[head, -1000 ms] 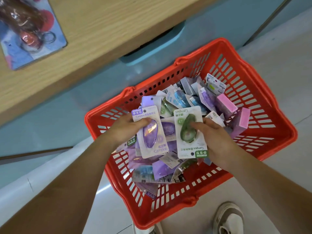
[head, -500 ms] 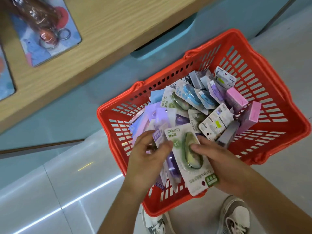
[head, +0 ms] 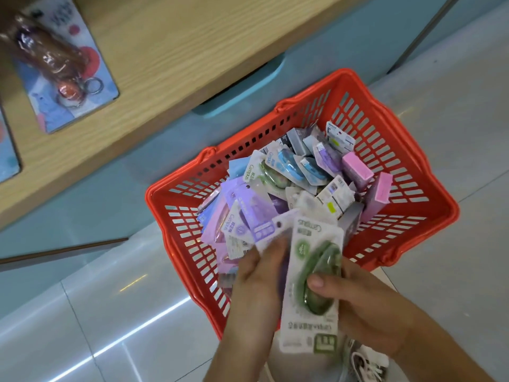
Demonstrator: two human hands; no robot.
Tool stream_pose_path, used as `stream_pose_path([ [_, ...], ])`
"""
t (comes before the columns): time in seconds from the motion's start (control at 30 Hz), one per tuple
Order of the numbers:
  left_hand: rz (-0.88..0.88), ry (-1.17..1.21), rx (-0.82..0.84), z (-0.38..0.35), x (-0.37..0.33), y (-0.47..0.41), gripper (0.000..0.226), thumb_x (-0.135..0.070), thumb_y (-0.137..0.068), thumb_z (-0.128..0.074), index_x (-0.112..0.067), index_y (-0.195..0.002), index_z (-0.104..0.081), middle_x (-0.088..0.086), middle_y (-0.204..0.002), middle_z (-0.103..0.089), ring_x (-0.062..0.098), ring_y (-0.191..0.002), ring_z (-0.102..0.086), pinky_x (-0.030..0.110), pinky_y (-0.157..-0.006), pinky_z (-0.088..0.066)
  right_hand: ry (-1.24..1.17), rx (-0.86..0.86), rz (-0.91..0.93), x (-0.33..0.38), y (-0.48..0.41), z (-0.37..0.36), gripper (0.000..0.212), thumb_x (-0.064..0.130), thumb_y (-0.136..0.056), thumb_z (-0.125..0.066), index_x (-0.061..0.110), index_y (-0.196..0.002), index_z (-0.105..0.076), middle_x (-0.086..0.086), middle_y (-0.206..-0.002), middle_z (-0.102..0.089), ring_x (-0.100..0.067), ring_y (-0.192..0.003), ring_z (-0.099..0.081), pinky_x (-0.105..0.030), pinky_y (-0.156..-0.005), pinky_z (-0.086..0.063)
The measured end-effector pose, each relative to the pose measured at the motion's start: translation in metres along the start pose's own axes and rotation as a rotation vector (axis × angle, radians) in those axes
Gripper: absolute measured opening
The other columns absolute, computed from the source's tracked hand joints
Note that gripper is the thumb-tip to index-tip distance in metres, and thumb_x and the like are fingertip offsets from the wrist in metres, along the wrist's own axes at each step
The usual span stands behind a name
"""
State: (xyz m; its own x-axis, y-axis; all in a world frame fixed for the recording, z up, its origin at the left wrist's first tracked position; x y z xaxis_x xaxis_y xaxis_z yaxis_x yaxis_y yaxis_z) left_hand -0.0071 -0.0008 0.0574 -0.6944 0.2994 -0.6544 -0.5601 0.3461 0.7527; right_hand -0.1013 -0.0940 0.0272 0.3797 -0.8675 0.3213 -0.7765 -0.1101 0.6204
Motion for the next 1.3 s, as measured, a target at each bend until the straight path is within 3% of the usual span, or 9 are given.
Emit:
stream_pose_path([
  [0.1, -0.280, -0.559, 0.083, -0.017, -0.003, -0.013, 0.037, -0.059, -0.091, -0.047, -0.031, -0.095, -0.069, -0.018, -0.099, -0.065, 0.000, -0.098, -0.055, 0.009, -0.087, -0.038, -0.181, -0.115, 0.152, -0.002, 0.008, 0.012, 0.073, 0.019, -0.048, -0.096, 0.006, -0.115, -0.069, -0.023, -0.115, -0.069, -0.035, -0.102, -0.069, -0.045, -0.081, -0.057],
  [0.23, -0.433, -0.939, -0.072, 0.018, 0.006, -0.050, 0.055, -0.056, -0.086, -0.042, -0.024, -0.124, -0.064, -0.002, -0.129, -0.056, 0.020, -0.124, -0.044, 0.030, -0.109, -0.031, -0.180, -0.323, 0.227, 0.011, 0.020, 0.037, 0.087, 0.027, -0.028, -0.101, 0.011, -0.109, -0.072, -0.016, -0.107, -0.072, -0.029, -0.093, -0.072, -0.043, -0.071, -0.059],
  [0.33, -0.185, -0.947, -0.175, 0.060, 0.017, -0.081, 0.052, -0.031, -0.083, -0.066, -0.014, -0.130, -0.050, 0.008, -0.129, -0.057, 0.025, -0.116, -0.055, 0.041, -0.100, -0.045, -0.110, -0.375, 0.199, 0.016, 0.025, 0.047, 0.065, 0.025, -0.043, -0.095, 0.020, -0.105, -0.075, -0.015, -0.114, -0.071, -0.031, -0.101, -0.071, -0.048, -0.077, -0.059],
  [0.43, 0.188, -0.696, -0.246, 0.078, 0.039, -0.104, 0.063, -0.046, -0.068, -0.071, -0.016, -0.118, -0.047, 0.009, -0.117, -0.060, 0.027, -0.104, -0.063, 0.046, -0.086, -0.056, -0.084, -0.390, 0.147, 0.008, 0.027, 0.054, 0.066, 0.025, -0.046, -0.095, 0.018, -0.108, -0.074, -0.017, -0.119, -0.069, -0.033, -0.103, -0.069, -0.051, -0.082, -0.057],
  [0.6, 0.131, -0.678, -0.068, 0.068, 0.062, -0.106, 0.066, -0.028, -0.047, -0.082, -0.017, -0.110, -0.064, 0.006, -0.099, -0.074, 0.027, -0.093, -0.071, 0.045, -0.079, -0.060, -0.086, -0.397, 0.096, -0.008, 0.031, 0.049, 0.084, 0.033, -0.028, -0.100, 0.019, -0.107, -0.075, -0.014, -0.113, -0.072, -0.028, -0.094, -0.072, -0.041, -0.070, -0.060],
  [0.8, 0.084, -1.224, 0.160, 0.081, 0.084, -0.094, 0.107, -0.048, -0.039, -0.085, -0.029, -0.133, -0.038, -0.006, -0.122, -0.056, 0.021, -0.113, -0.058, 0.043, -0.094, -0.052, -0.073, -0.390, 0.067, -0.017, 0.034, 0.048, 0.083, 0.035, -0.034, -0.099, 0.018, -0.110, -0.073, -0.014, -0.114, -0.071, -0.026, -0.094, -0.072, -0.040, -0.073, -0.059],
  [0.9, 0.079, -1.159, 0.033, 0.081, 0.076, -0.092, 0.086, -0.024, -0.057, -0.090, -0.025, -0.127, -0.041, -0.006, -0.117, -0.057, 0.019, -0.105, -0.061, 0.037, -0.076, -0.058, -0.065, -0.381, 0.062, -0.018, 0.033, 0.049, 0.081, 0.035, -0.036, -0.099, 0.019, -0.111, -0.073, -0.014, -0.117, -0.070, -0.027, -0.099, -0.070, -0.048, -0.087, -0.053],
  [1.03, 0.110, -0.983, -0.065, 0.079, 0.074, -0.090, 0.050, -0.033, -0.072, -0.083, -0.022, -0.114, -0.058, -0.010, -0.098, -0.064, 0.008, -0.082, -0.062, 0.015, -0.054, -0.043, -0.054, -0.371, 0.062, -0.021, 0.033, 0.047, 0.081, 0.035, -0.040, -0.097, 0.019, -0.115, -0.071, -0.015, -0.120, -0.069, -0.028, -0.103, -0.069, -0.051, -0.094, -0.051],
  [1.3, -0.038, -1.076, 0.011, 0.064, 0.075, -0.074, 0.037, -0.037, -0.085, -0.072, -0.022, -0.117, -0.062, -0.003, -0.101, -0.070, 0.012, -0.082, -0.063, 0.017, -0.062, -0.047, -0.069, -0.416, 0.073, -0.026, 0.040, 0.039, 0.077, 0.031, -0.042, -0.096, 0.014, -0.114, -0.072, -0.016, -0.114, -0.070, -0.030, -0.097, -0.071, -0.044, -0.079, -0.059],
])
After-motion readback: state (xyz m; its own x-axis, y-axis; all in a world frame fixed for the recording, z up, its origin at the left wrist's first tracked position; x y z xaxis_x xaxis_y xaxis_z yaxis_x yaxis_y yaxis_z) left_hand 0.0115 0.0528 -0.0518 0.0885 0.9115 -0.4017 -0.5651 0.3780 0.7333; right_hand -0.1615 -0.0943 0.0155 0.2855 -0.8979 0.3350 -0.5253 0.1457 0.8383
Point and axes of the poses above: each hand's wrist, its own y-axis away from the middle knuckle, its own z-axis out of the back of the hand, x = y × z, the point moved 2 cm from there along -y, towards the middle knuckle
